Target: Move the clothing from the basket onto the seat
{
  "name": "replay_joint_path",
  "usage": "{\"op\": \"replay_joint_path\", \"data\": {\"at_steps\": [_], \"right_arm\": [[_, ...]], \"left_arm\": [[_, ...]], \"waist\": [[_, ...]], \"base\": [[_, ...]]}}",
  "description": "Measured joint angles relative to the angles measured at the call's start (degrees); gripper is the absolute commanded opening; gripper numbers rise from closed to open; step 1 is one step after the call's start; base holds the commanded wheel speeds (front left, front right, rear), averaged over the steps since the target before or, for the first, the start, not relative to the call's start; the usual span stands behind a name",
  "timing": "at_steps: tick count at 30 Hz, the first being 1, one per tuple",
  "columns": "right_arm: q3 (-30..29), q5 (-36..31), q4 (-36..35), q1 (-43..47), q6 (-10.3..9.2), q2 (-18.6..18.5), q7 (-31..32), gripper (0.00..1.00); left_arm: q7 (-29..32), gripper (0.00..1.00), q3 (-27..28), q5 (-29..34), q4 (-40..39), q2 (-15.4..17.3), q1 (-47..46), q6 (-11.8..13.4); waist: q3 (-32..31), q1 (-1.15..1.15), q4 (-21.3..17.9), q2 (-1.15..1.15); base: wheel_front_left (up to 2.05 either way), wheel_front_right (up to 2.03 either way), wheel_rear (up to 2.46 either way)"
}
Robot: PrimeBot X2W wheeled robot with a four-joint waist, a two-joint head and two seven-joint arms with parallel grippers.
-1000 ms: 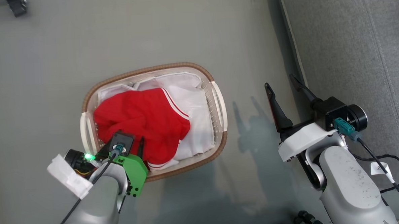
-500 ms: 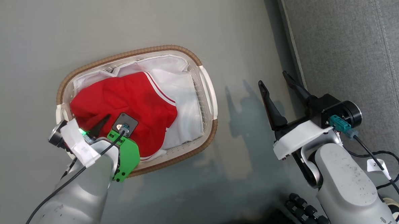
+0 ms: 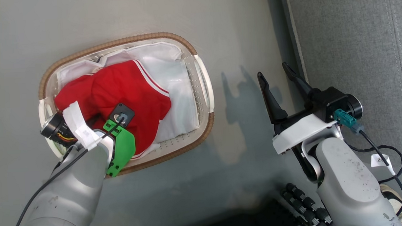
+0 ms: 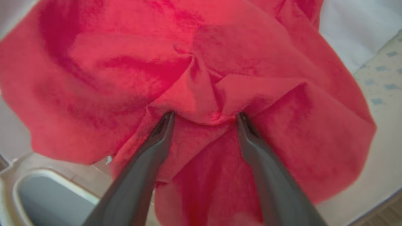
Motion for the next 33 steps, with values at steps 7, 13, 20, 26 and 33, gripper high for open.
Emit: {"op": "replay_joint_path", "data": {"at_steps": [7,13,20,26,33], "right_arm": [[0.8,1.7,-0.6,-1.1,0.00,0.0,0.0,1.00],[0.9,2.9,-1.0,-1.8,0.00,0.0,0.0,1.00],[0.9,3.3,-1.0,-1.8,0.00,0.0,0.0,1.00],[0.7,3.3,-0.3,-1.8,0.00,0.0,0.0,1.00],[-0.6,2.8,0.8,-1.0,0.00,0.0,0.0,1.00]], "left_arm": [[0.9,1.00,-1.4,0.1,0.1,1.1,-1.6,-0.1],[1.9,1.00,-2.0,0.0,0.1,1.8,-2.7,-0.1],[4.6,0.20,-2.4,-0.6,0.1,2.3,-3.3,-0.5],[3.7,0.00,-2.5,-1.7,0.1,2.1,-2.9,-0.9],[-2.1,0.00,-2.4,-3.7,0.1,0.4,0.3,-1.0]], "waist": [[2.8,0.00,-1.3,0.00],[4.6,0.00,-2.7,0.00],[5.7,0.00,-3.6,0.00],[4.6,0.00,-3.4,0.00],[0.4,0.00,-2.7,0.00]], "base": [[0.00,0.00,0.00],[0.00,0.00,0.00],[0.00,0.00,0.00],[0.00,0.00,0.00],[0.00,0.00,0.00]]}}
